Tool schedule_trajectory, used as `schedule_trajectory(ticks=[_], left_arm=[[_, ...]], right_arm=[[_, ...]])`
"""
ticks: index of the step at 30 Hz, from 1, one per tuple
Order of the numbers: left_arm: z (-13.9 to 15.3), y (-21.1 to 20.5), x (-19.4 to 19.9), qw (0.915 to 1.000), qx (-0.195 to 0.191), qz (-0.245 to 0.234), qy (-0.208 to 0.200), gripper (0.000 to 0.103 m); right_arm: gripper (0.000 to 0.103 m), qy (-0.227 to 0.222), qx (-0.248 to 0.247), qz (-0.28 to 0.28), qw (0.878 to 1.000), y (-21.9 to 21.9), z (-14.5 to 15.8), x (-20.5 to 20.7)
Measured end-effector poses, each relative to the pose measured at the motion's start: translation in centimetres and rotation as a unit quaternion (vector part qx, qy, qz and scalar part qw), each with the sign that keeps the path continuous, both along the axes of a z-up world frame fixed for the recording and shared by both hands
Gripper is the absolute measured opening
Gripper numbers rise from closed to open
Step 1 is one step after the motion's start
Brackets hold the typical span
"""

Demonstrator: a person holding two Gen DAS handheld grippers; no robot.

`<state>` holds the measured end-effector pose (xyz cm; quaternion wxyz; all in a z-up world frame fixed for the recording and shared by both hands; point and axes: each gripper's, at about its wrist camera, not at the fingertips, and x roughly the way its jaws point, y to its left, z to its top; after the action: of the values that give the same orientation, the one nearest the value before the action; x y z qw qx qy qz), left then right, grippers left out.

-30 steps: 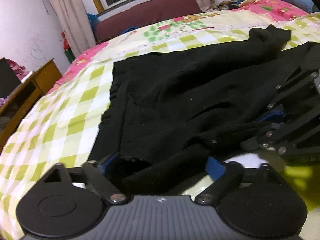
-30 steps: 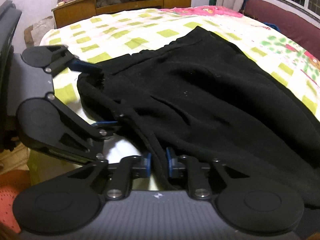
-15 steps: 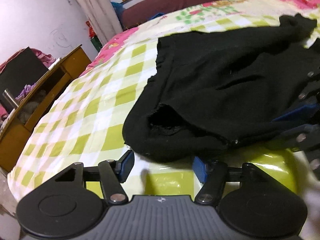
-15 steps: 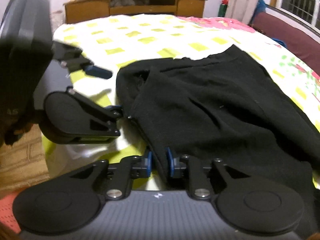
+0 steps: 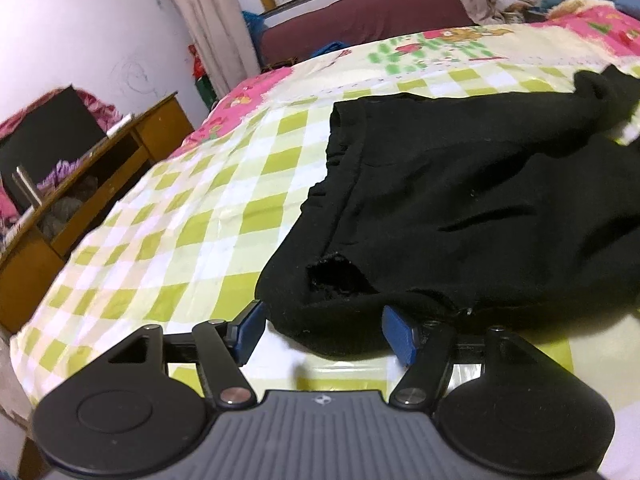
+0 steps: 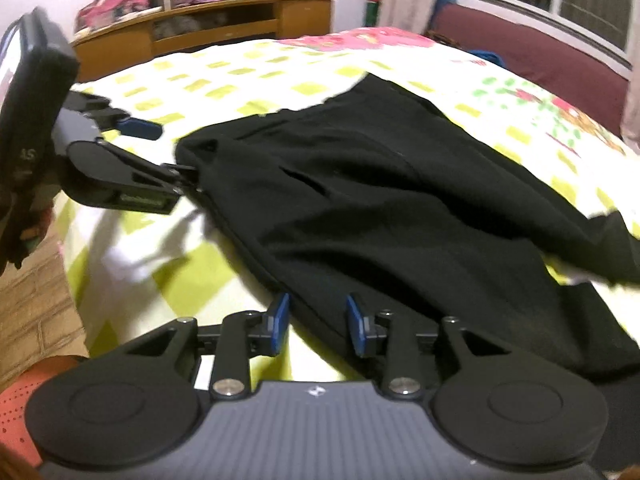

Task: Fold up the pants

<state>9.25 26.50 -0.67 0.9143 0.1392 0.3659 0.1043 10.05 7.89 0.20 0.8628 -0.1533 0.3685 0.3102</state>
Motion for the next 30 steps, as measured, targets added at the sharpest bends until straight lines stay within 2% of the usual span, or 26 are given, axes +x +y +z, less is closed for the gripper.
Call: schedule_trajectory(ticks=[3,8,14,19,25,30], left_arm=[[-0.6,0.1,0.6,0.9999,-0.004,0.013,0.010,0.079],[-2.4,-0.2,1.1,0.9980,0.029,0.021,0.051,0.083],[-1.9,0.1,0.2,0.9966,0.046,0.027,0.064,0.085],[-0.9,0.0,-0.3,0.9967,0.048,0.031,0.057,0.085],[0.7,-1.9,-0.6,0.9976,0.054,0.010,0.043,0.085],[1.5,-4.6,-0.7,0.9992,0.032,-0.013,0.019,0.085]], right_arm=[[0.033,-0.001,0.003,-0.018,1.000,-1.1,0.1,0.3],[0.036,0.001,0.010,-0.042,0.999,-2.9,0.2,0.6],[0.039,0.002,0.027,-0.066,0.997,-5.3,0.7,0.2],[0.041,0.006,0.032,-0.099,0.995,-7.2,0.4,0.7],[0.042,0.003,0.043,-0.142,0.989,-10.1,0.6,1.0],[0.044,-0.002,0.051,-0.194,0.980,-14.0,0.8,0.7]])
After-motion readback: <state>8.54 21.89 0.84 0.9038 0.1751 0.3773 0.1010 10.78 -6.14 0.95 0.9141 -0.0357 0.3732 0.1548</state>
